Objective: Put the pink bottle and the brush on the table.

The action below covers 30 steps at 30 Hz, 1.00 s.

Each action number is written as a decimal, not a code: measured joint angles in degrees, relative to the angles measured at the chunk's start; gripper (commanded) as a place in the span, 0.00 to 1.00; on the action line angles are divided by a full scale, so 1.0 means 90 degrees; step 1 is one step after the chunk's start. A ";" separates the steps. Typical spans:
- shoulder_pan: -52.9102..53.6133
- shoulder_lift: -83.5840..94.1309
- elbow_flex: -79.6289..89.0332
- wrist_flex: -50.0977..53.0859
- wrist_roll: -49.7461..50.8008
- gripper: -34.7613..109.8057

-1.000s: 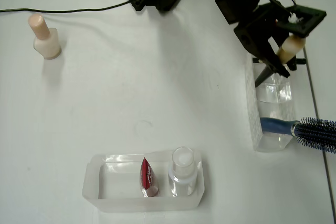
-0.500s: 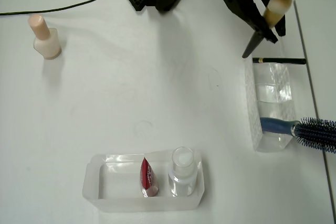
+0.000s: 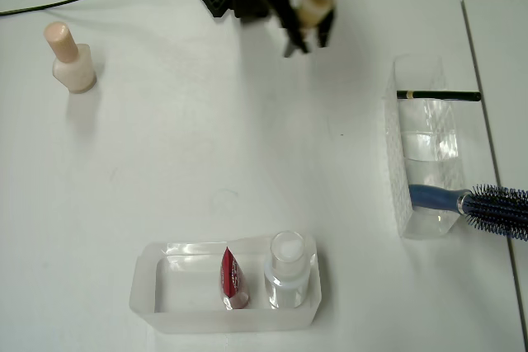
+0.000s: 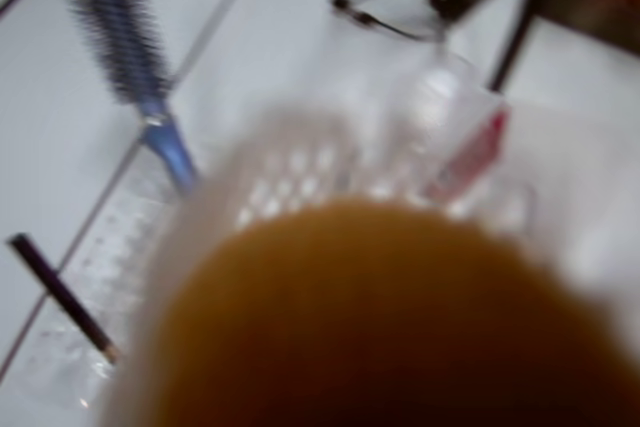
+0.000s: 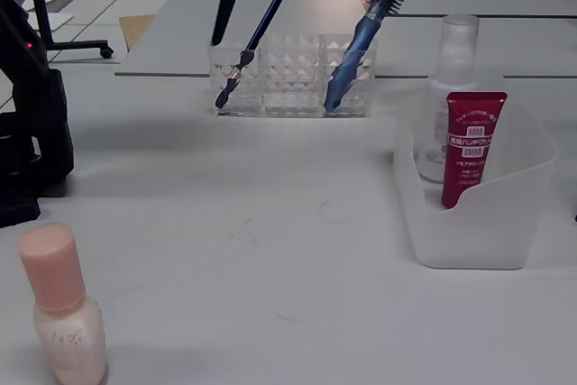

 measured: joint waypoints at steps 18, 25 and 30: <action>0.2764 0.0430 0.1182 0.1836 -0.0947 0.24; 0.3848 0.0420 0.2217 0.1279 -0.1973 0.24; 0.4492 0.0420 0.3115 0.0244 -0.2725 0.24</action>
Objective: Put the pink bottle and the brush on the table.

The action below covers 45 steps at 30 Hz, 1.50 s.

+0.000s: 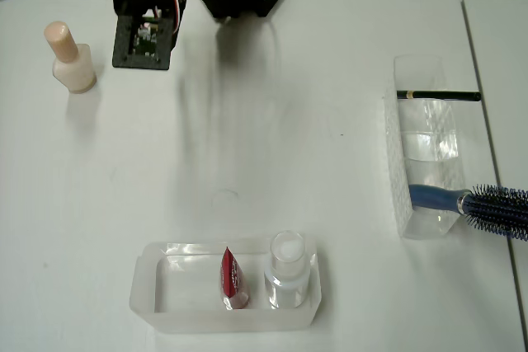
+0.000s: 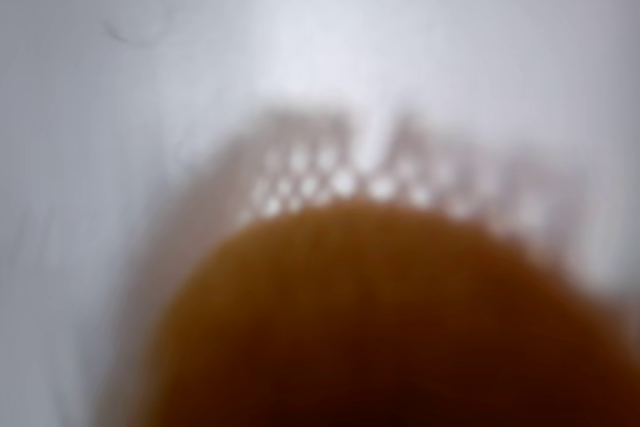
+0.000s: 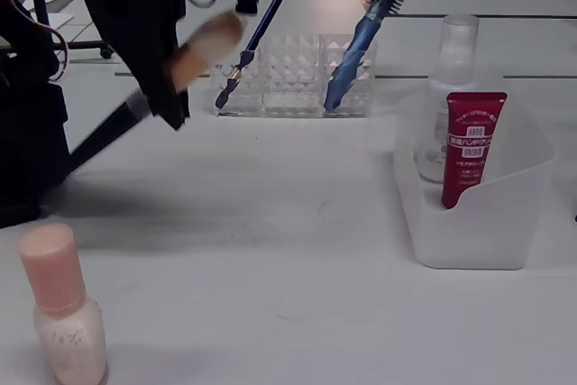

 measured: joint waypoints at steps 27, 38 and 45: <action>0.2021 -0.0186 0.3105 -0.3975 -0.2441 0.24; 0.2139 -0.0186 0.3564 -0.3975 -0.2461 0.24; 0.2090 -0.0605 0.3682 -0.3975 -0.2363 0.24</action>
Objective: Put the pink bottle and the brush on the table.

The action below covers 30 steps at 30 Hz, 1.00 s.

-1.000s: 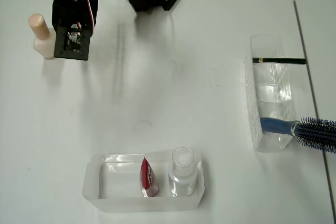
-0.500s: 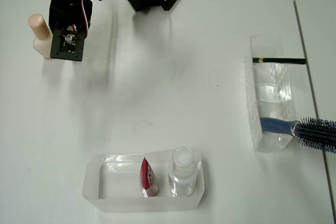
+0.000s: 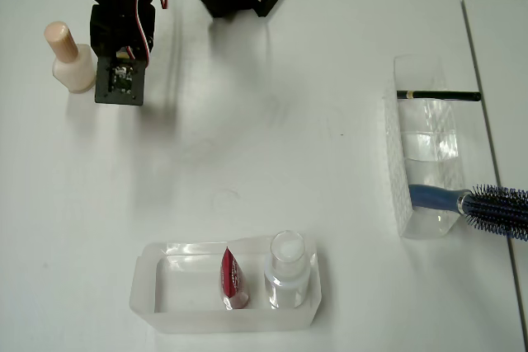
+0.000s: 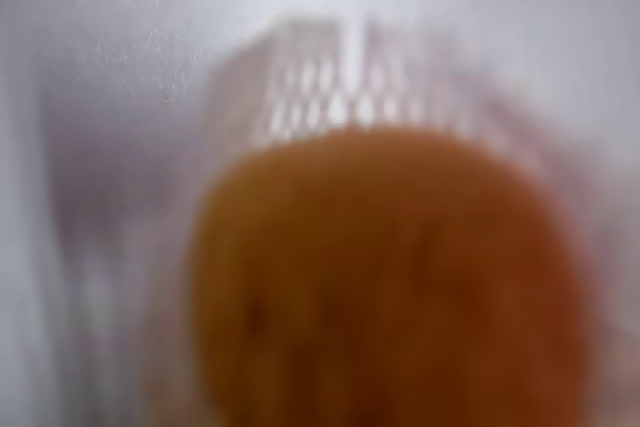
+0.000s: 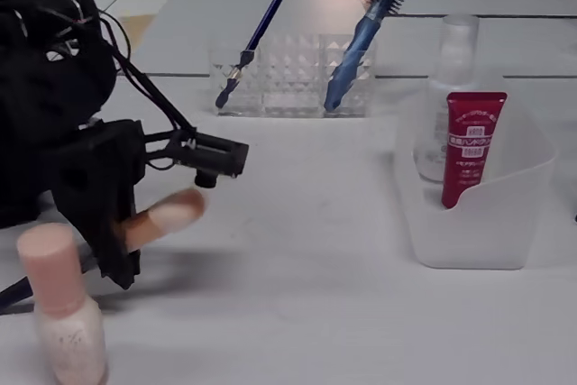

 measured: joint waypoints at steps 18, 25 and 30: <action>0.0049 -0.2510 -0.2549 0.1631 0.0215 0.24; 0.0049 -0.2578 -0.2666 0.1816 0.0215 0.27; 0.0049 -0.2578 -0.2715 0.1523 0.0215 0.32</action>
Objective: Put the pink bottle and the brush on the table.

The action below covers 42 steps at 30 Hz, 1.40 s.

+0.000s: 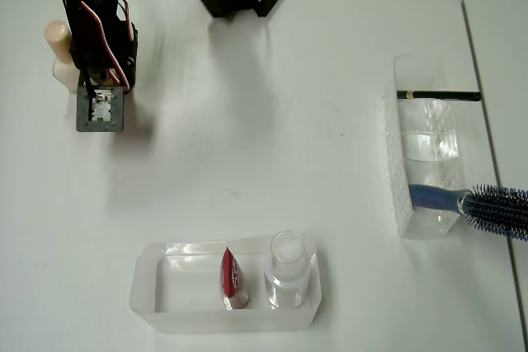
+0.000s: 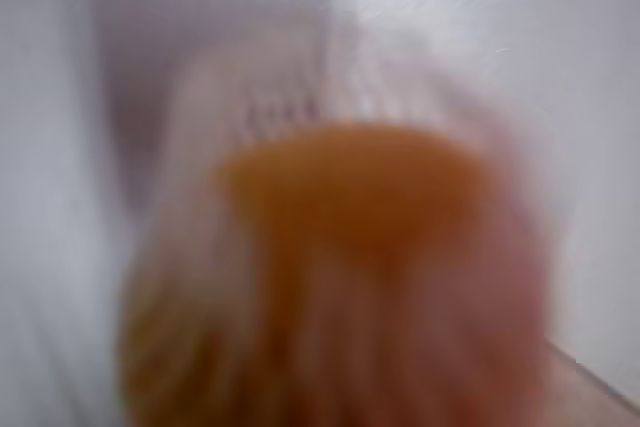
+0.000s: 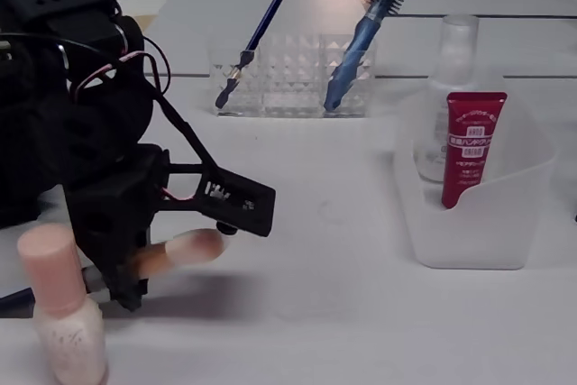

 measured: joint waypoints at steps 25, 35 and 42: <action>0.0000 -0.0117 -0.0332 -0.0234 0.0000 0.49; -0.0146 -0.0049 -0.0332 -0.0430 0.0215 0.58; -0.0098 0.0176 -0.0566 -0.0508 0.0264 0.61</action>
